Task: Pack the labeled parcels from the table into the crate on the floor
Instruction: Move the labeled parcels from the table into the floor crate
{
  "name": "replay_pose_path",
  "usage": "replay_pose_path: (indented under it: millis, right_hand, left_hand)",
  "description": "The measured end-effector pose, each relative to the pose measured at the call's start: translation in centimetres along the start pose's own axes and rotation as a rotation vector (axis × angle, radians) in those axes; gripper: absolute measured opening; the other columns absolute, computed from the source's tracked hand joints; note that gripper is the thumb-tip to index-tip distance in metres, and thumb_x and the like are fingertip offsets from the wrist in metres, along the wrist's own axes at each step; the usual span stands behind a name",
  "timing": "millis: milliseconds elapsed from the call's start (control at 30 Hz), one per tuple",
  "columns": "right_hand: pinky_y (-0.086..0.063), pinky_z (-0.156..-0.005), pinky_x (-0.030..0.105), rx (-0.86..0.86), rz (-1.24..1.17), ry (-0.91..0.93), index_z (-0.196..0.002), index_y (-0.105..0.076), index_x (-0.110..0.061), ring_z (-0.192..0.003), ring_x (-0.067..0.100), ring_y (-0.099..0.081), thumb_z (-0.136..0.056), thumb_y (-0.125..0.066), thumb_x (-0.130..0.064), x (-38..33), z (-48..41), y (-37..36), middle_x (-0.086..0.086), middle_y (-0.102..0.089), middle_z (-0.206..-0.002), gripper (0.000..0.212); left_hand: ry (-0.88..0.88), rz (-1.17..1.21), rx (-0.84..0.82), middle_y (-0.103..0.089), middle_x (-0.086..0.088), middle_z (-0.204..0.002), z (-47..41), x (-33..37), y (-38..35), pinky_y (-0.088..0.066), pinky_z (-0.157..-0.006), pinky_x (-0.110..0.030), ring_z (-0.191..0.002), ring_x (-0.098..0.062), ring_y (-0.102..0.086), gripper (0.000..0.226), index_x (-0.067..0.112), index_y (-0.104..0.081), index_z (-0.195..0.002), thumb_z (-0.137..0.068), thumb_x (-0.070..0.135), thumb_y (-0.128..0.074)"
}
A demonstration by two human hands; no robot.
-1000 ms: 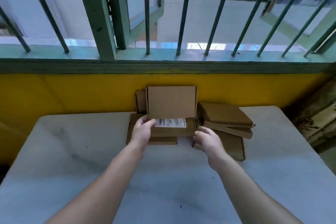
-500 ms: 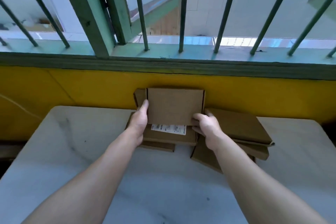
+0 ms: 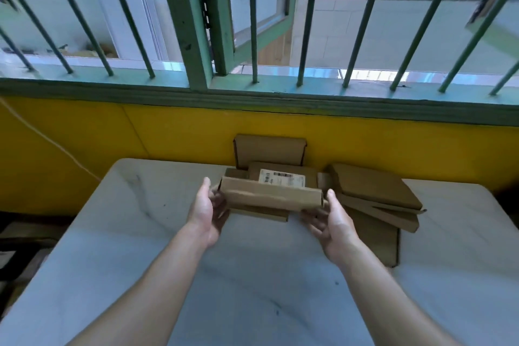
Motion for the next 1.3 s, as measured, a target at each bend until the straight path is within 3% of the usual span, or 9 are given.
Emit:
replay_pose_path:
  millis: [133,233,333,433,567,800,1000,1167,1300]
  right_hand:
    - [-0.054,-0.050,0.026,-0.014,-0.043,0.021,-0.107,-0.063,-0.008,-0.078,0.020,-0.070,-0.091,-0.065,-0.029,2.9,3.4,-0.4,0.009,-0.075,-0.093,0.027]
    - [-0.050,-0.044,0.023,-0.019,-0.044,0.085,-0.105,-0.063,-0.005,-0.069,0.017,-0.066,-0.089,-0.066,-0.014,4.9,5.8,-0.7,0.004,-0.073,-0.075,0.019]
    - [-0.043,-0.040,0.023,-0.044,0.007,0.166,-0.105,-0.061,-0.007,-0.081,0.021,-0.060,-0.090,-0.061,-0.013,6.3,7.4,-0.3,0.011,-0.066,-0.094,0.016]
    - [-0.038,-0.057,0.031,-0.094,0.005,0.233,-0.097,-0.061,-0.012,-0.093,0.026,-0.053,-0.092,-0.057,-0.014,6.8,9.2,0.2,0.013,-0.058,-0.100,0.007]
    - [-0.040,-0.063,0.036,-0.241,-0.028,0.309,-0.092,-0.060,-0.017,-0.093,0.030,-0.050,-0.092,-0.058,-0.015,5.8,12.3,0.3,0.011,-0.057,-0.092,0.003]
    - [-0.050,-0.072,0.042,-0.558,-0.048,0.497,-0.090,-0.064,-0.020,-0.101,0.039,-0.058,-0.085,-0.060,-0.024,0.9,19.1,1.4,0.018,-0.063,-0.103,0.007]
    - [-0.058,-0.066,0.039,-0.741,-0.082,0.598,-0.096,-0.059,-0.016,-0.093,0.034,-0.065,-0.088,-0.055,-0.021,-1.9,22.7,1.9,0.017,-0.065,-0.103,0.010]
    - [-0.051,-0.074,0.041,-0.767,-0.083,0.601,-0.094,-0.060,-0.017,-0.096,0.039,-0.059,-0.088,-0.053,-0.020,-2.7,23.6,2.3,0.017,-0.065,-0.100,0.009]
    - [-0.056,-0.067,0.039,-0.811,-0.087,0.564,-0.094,-0.059,-0.016,-0.089,0.035,-0.064,-0.087,-0.053,-0.019,-2.4,23.5,2.1,0.016,-0.067,-0.097,0.010]
  left_hand:
    - [0.017,0.072,-0.091,-0.075,-0.009,-0.088,2.5,-0.8,3.2,-0.053,-0.078,-0.032,-0.078,-0.020,-0.070,0.030,0.012,-0.065,-0.100,-0.098,0.039,-0.052]
    - [0.042,0.075,-0.107,-0.073,-0.016,-0.110,4.0,-2.3,5.7,-0.055,-0.091,-0.036,-0.100,-0.027,-0.070,0.032,0.005,-0.061,-0.121,-0.097,0.025,-0.057]
    - [0.025,0.114,-0.179,-0.072,-0.014,-0.116,5.8,-3.3,7.6,-0.060,-0.074,-0.025,-0.097,-0.022,-0.071,0.037,0.006,-0.059,-0.130,-0.095,0.016,-0.055]
    - [0.000,0.204,-0.273,-0.070,-0.011,-0.121,8.2,-3.8,9.0,-0.059,-0.076,-0.027,-0.102,-0.021,-0.070,0.040,0.013,-0.062,-0.131,-0.091,0.019,-0.056]
    - [-0.144,0.247,-0.394,-0.064,-0.013,-0.131,12.3,-2.6,9.8,-0.058,-0.085,-0.030,-0.118,-0.027,-0.063,0.047,0.020,-0.060,-0.134,-0.088,0.025,-0.061]
    - [-0.373,0.279,-0.601,-0.041,-0.022,-0.150,19.5,1.2,7.9,-0.043,-0.106,-0.049,-0.139,-0.040,-0.040,0.053,0.017,-0.033,-0.151,-0.100,0.023,-0.042]
    - [-0.498,0.328,-0.674,-0.037,-0.019,-0.148,24.0,2.8,6.1,-0.043,-0.103,-0.048,-0.141,-0.040,-0.034,0.069,0.014,-0.021,-0.154,-0.096,0.027,-0.055]
    - [-0.535,0.342,-0.704,-0.022,-0.022,-0.159,25.7,2.5,5.5,-0.018,-0.115,-0.056,-0.146,-0.042,-0.023,0.084,0.015,-0.016,-0.156,-0.089,0.028,-0.064]
    - [-0.581,0.341,-0.661,-0.023,-0.021,-0.159,26.5,2.0,6.0,-0.017,-0.115,-0.057,-0.146,-0.041,-0.025,0.083,0.015,-0.016,-0.156,-0.089,0.028,-0.063]
Point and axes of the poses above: each hand's wrist, its own z-axis away from the middle knuckle, its own y-axis out of the back of the hand, x = y × z, the point moved 3 cm from there along -z, towards the middle knuckle
